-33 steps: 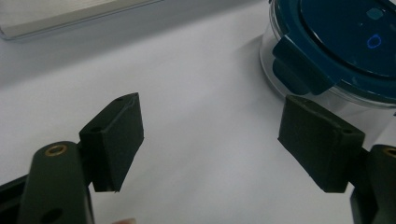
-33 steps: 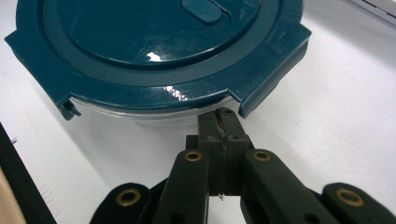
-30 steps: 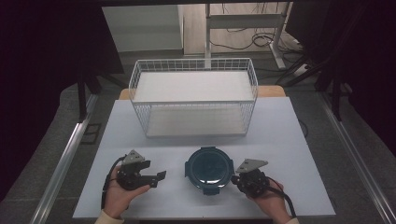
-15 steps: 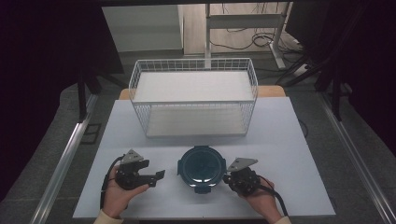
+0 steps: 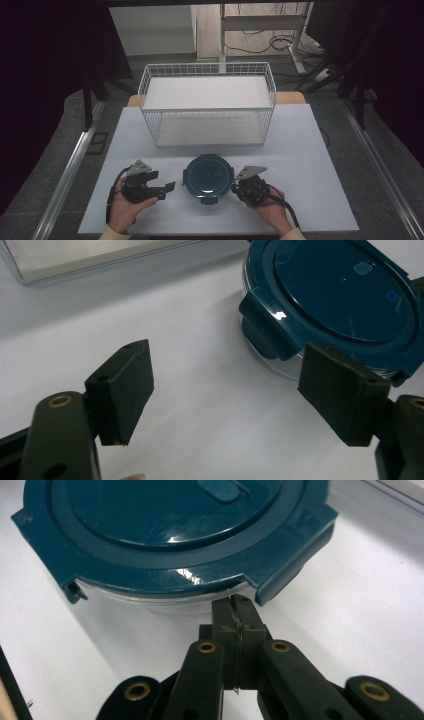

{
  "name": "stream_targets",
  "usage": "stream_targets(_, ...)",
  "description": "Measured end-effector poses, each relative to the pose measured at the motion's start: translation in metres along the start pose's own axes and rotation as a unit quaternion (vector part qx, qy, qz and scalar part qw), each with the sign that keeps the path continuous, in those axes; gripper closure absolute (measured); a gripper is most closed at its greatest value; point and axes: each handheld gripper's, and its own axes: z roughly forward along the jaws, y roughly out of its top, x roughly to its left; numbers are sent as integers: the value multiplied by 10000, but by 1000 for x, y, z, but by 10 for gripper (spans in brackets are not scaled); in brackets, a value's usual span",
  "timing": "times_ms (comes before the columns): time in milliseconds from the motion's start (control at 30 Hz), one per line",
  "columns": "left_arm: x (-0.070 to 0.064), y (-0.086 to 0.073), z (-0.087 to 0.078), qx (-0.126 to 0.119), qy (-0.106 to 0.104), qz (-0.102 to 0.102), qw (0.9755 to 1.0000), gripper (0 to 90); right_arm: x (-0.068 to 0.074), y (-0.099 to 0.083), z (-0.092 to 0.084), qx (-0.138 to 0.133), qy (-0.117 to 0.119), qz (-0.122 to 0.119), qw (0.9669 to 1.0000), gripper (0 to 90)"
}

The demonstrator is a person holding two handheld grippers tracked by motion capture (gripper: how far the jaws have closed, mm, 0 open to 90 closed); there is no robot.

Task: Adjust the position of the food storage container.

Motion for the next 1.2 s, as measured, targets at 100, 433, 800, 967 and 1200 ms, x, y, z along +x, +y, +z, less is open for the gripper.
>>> stream_targets(100,0,0,0,4,-7,0,10000,222,-2,-1,0,-42,30,16,10000,896)
stream_targets(433,0,0,1,15,-17,-13,10000,221,-3,-1,2,-26,-5,-82,10000,896)
stream_targets(800,2,3,-8,-136,-84,-122,9998,220,-4,2,-33,-455,5,-68,9989,883)
stream_targets(967,0,5,-11,-175,-191,-198,9995,220,-10,3,-44,-777,6,102,9969,630)
stream_targets(1200,-3,9,-14,-262,-307,-277,9988,220,-17,2,-50,-1109,137,452,9927,299)
